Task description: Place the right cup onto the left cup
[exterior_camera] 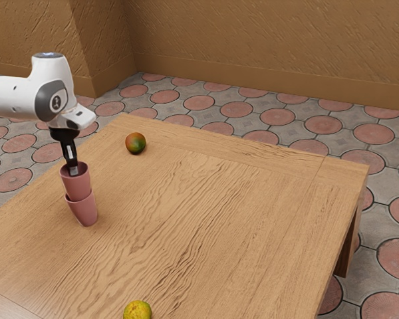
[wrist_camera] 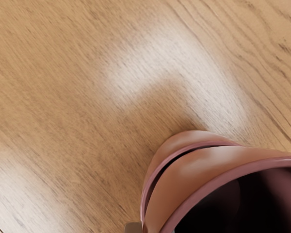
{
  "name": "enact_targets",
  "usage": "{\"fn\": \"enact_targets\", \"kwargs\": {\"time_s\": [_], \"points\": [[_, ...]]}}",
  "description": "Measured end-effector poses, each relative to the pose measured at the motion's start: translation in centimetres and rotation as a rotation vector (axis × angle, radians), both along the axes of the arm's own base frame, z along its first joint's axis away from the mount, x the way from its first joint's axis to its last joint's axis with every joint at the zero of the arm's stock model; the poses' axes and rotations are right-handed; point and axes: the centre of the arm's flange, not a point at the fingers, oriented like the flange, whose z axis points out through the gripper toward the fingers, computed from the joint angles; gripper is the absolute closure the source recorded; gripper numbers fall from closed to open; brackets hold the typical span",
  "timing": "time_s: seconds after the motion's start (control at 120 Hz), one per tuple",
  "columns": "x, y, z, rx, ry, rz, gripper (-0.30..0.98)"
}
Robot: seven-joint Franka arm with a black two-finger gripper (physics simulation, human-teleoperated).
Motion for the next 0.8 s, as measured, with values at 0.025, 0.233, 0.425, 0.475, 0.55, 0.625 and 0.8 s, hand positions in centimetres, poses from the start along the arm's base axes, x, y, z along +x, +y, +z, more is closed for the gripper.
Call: {"fn": "enact_targets", "kwargs": {"time_s": [0.025,0.233,0.425,0.475,0.55,0.625,0.8], "points": [[0.0,0.0,0.0,0.000,0.000,-0.001,0.79],[0.1,-0.3,0.2,-0.002,-0.003,-0.004,0.46],[0.7,-1.3,3.0,0.000,-0.039,-0.020,0.19],[1.0,-1.9,4.1,-0.003,-0.050,-0.027,0.15],[1.5,-3.0,6.0,-0.008,-0.062,-0.041,0.10],[2.0,-4.5,8.2,-0.010,-0.072,-0.066,0.07],[2.4,-9.4,13.1,-0.009,-0.090,-0.140,0.03]]}}
